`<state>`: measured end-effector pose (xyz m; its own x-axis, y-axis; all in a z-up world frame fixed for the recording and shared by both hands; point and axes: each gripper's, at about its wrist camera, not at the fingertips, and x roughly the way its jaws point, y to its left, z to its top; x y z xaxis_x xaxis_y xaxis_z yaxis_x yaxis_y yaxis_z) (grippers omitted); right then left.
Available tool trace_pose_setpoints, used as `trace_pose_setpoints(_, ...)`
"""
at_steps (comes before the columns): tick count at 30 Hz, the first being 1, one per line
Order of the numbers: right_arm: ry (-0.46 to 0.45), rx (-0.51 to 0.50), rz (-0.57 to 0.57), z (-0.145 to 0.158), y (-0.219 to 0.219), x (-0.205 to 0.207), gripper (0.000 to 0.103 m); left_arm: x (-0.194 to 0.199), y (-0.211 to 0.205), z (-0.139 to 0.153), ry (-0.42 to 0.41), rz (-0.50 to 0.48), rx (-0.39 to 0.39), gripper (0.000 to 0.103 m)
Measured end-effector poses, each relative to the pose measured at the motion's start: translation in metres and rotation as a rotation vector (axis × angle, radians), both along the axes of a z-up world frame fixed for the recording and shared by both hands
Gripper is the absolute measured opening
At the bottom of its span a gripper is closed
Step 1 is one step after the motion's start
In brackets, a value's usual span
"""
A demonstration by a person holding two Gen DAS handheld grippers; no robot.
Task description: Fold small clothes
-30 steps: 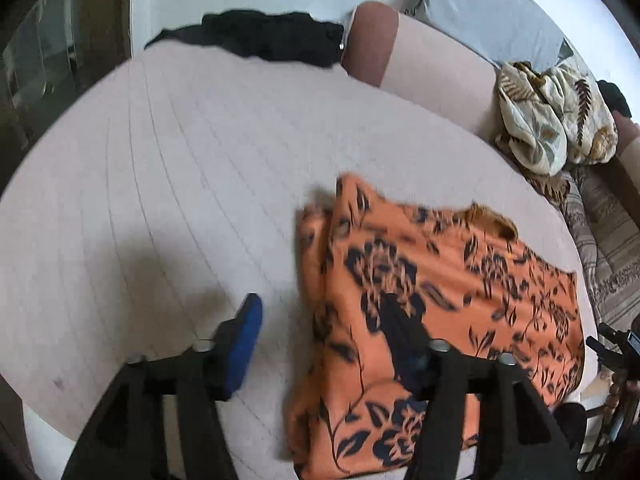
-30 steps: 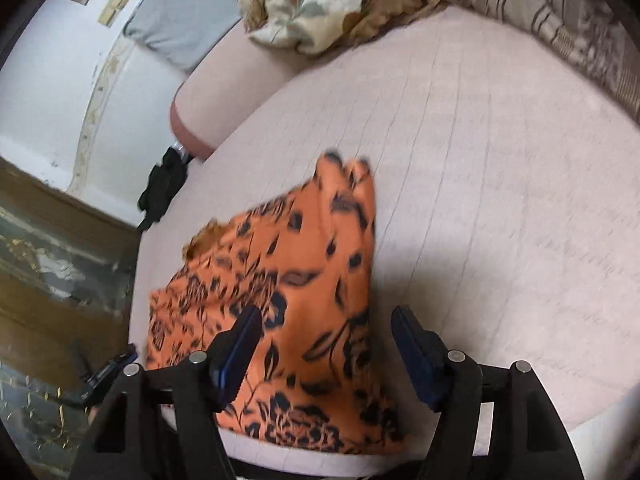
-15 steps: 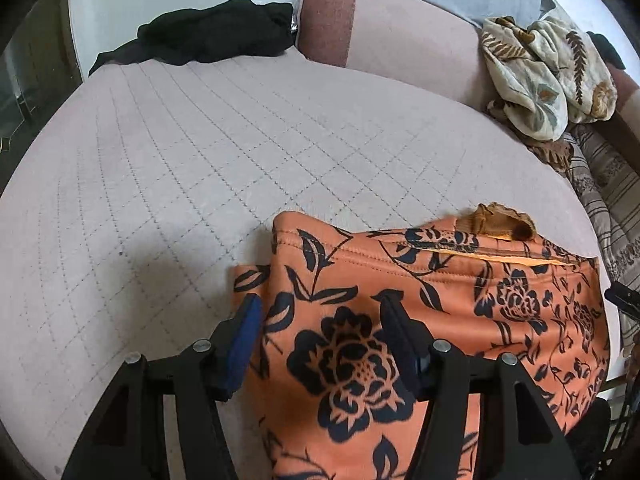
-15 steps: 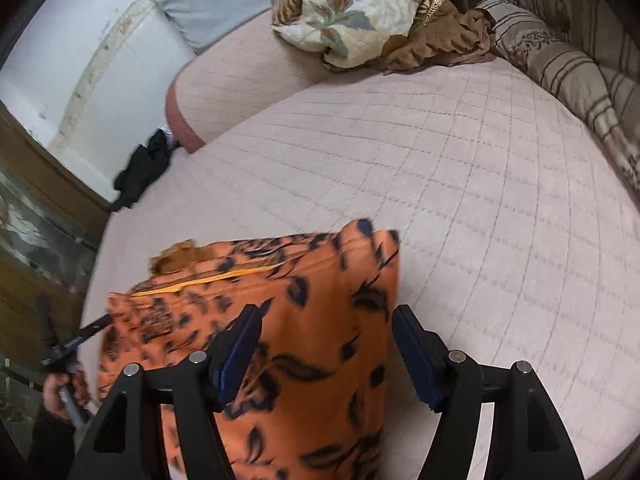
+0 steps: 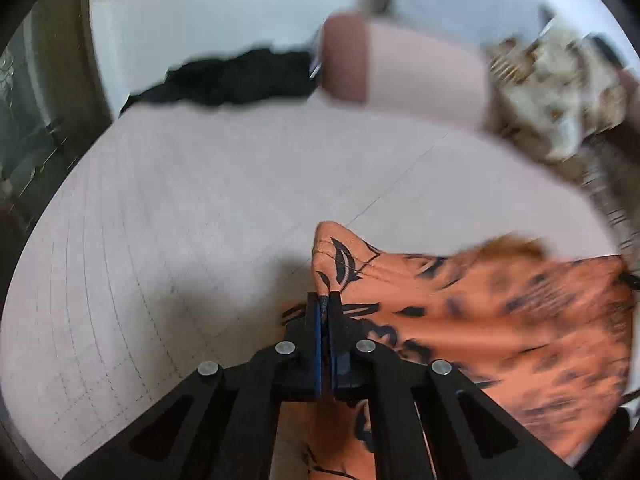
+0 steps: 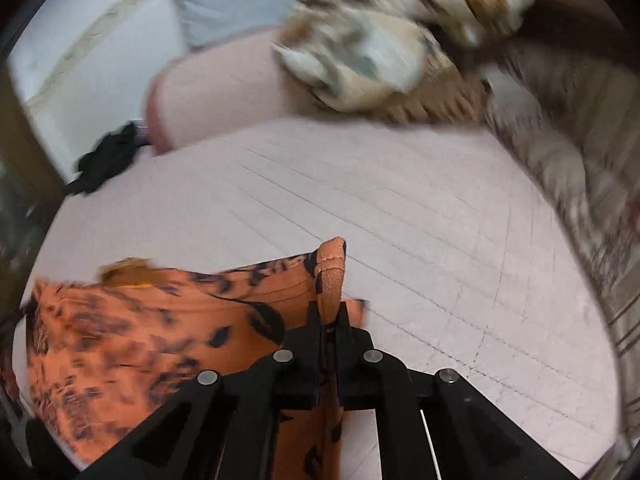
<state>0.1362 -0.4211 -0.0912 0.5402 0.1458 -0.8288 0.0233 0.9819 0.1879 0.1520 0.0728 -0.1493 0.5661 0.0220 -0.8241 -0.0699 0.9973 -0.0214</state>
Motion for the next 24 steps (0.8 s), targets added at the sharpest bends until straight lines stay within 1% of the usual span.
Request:
trace_pose_setpoints(1,0.065,0.071,-0.027,-0.02,-0.01,0.008,0.01,0.01,0.008,-0.026,0.101,0.035,-0.02,0.003)
trace_pose_setpoints(2,0.123,0.132,-0.065,-0.037,-0.019,0.012,0.01,0.011,0.013,-0.033,0.103,0.059,-0.052,0.004)
trace_pose_setpoints(3,0.117,0.183,-0.086,-0.044,-0.026,0.011,0.01,0.008,0.012,-0.026,0.078,0.055,-0.043,0.005)
trace_pose_setpoints(6,0.086,0.166,-0.051,-0.036,-0.023,0.007,0.012,0.003,0.009,-0.01,0.033,0.024,-0.043,0.007)
trace_pose_setpoints(8,0.089,0.136,-0.05,-0.03,-0.023,0.005,0.015,0.004,0.009,-0.005,0.047,0.026,-0.02,0.007)
trace_pose_setpoints(10,0.059,0.134,-0.067,-0.015,-0.025,-0.002,0.017,-0.004,0.01,0.007,0.025,0.046,-0.044,0.01)
trace_pose_setpoints(11,0.036,0.132,-0.074,-0.006,-0.025,-0.008,0.017,-0.011,0.009,0.017,0.003,0.044,-0.048,0.013)
trace_pose_setpoints(12,0.012,0.136,-0.077,0.005,-0.024,-0.014,0.018,-0.018,0.006,0.024,-0.015,0.032,-0.048,0.02)
trace_pose_setpoints(13,-0.013,0.163,-0.068,0.018,-0.022,-0.024,0.02,-0.028,0.004,0.035,-0.043,0.012,-0.049,0.026)
trace_pose_setpoints(14,-0.031,0.197,-0.053,0.027,-0.02,-0.032,0.025,-0.038,-0.001,0.044,-0.072,-0.002,-0.05,0.045)
trace_pose_setpoints(15,-0.041,0.252,-0.023,0.035,-0.014,-0.042,0.044,-0.048,-0.005,0.053,-0.103,-0.014,-0.048,0.066)
trace_pose_setpoints(16,-0.034,0.282,-0.002,0.037,-0.009,-0.049,0.081,-0.059,-0.011,0.06,-0.135,-0.03,-0.04,0.072)
trace_pose_setpoints(17,-0.022,0.318,0.029,0.037,-0.002,-0.057,0.091,-0.067,-0.016,0.062,-0.159,-0.049,-0.034,0.075)
trace_pose_setpoints(18,-0.014,0.37,0.076,0.032,0.007,-0.064,0.093,-0.072,-0.023,0.064,-0.174,-0.078,-0.026,0.075)
trace_pose_setpoints(19,-0.003,0.395,0.099,0.026,0.009,-0.068,0.092,-0.075,-0.032,0.058,-0.163,-0.107,-0.014,0.075)
trace_pose_setpoints(20,0.038,0.401,0.102,0.011,0.011,-0.068,0.092,-0.074,-0.035,0.047,-0.131,-0.118,-0.01,0.075)
trace_pose_setpoints(21,0.085,0.395,0.064,-0.007,0.009,-0.067,0.09,-0.069,-0.035,0.03,-0.068,-0.11,-0.015,0.075)
trace_pose_setpoints(22,0.144,0.404,-0.012,-0.03,-0.003,-0.065,0.086,-0.059,-0.03,0.004,0.036,-0.069,-0.02,0.075)
trace_pose_setpoints(23,0.181,0.44,-0.103,-0.047,-0.018,-0.066,0.077,-0.052,-0.026,-0.014,0.119,-0.029,-0.022,0.07)
trace_pose_setpoints(24,0.176,0.49,-0.188,-0.05,-0.032,-0.072,0.059,-0.05,-0.017,-0.027,0.168,0.006,-0.061,0.069)
